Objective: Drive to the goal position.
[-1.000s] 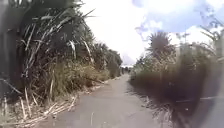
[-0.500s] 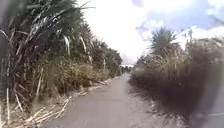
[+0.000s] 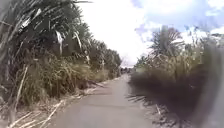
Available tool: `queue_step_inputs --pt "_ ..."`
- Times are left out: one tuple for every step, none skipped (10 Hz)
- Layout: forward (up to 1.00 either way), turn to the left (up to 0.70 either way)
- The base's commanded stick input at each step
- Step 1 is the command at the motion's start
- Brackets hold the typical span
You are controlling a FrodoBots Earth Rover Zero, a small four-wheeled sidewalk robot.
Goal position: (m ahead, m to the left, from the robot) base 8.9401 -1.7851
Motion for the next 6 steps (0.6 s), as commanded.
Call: queue_step_inputs --pt "0.7 0.0" --pt "0.7 0.0" --pt "0.7 0.0" --pt "0.7 0.0" --pt "0.7 0.0" --pt "0.7 0.0"
